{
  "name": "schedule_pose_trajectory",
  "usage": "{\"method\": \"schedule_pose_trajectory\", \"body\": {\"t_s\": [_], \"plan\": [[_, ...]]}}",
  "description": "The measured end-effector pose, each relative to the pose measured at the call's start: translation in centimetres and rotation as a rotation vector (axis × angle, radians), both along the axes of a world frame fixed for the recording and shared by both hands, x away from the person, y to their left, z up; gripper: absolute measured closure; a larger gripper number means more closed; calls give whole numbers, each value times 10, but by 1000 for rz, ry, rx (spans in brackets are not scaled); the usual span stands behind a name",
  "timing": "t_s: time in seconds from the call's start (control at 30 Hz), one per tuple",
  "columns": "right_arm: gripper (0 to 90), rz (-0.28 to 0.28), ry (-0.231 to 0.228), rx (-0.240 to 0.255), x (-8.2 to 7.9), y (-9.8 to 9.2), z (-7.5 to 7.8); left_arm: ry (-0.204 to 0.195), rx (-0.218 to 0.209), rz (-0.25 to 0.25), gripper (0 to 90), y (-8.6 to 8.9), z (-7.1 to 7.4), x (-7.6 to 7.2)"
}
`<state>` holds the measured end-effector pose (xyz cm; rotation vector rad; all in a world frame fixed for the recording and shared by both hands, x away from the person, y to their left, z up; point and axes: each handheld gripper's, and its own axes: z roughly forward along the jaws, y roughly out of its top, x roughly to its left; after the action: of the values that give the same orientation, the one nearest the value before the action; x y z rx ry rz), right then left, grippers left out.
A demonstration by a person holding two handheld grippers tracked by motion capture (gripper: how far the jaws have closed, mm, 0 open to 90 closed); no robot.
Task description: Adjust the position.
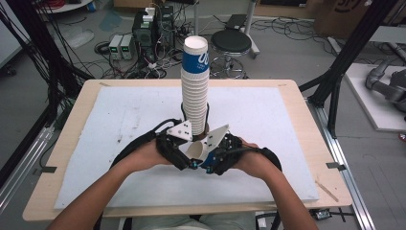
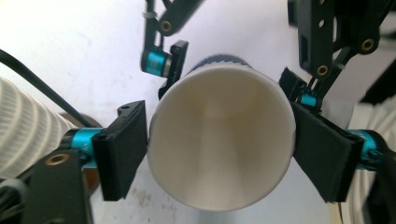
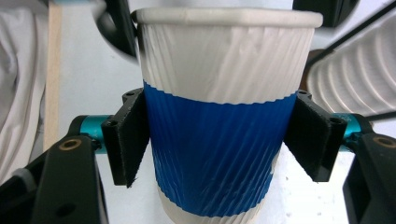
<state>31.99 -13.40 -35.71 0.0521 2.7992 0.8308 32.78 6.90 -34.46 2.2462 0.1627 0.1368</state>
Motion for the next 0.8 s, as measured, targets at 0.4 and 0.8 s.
{"method": "schedule_pose_trajectory", "body": {"t_s": [0.4,0.8], "plan": [[275,-133,72,295,10,-57,-7,-34,-422,185,183,50,-9,-3],[274,-247,76,501,7,-94,-15,-39,-578,353,185,84,-33,1]]}}
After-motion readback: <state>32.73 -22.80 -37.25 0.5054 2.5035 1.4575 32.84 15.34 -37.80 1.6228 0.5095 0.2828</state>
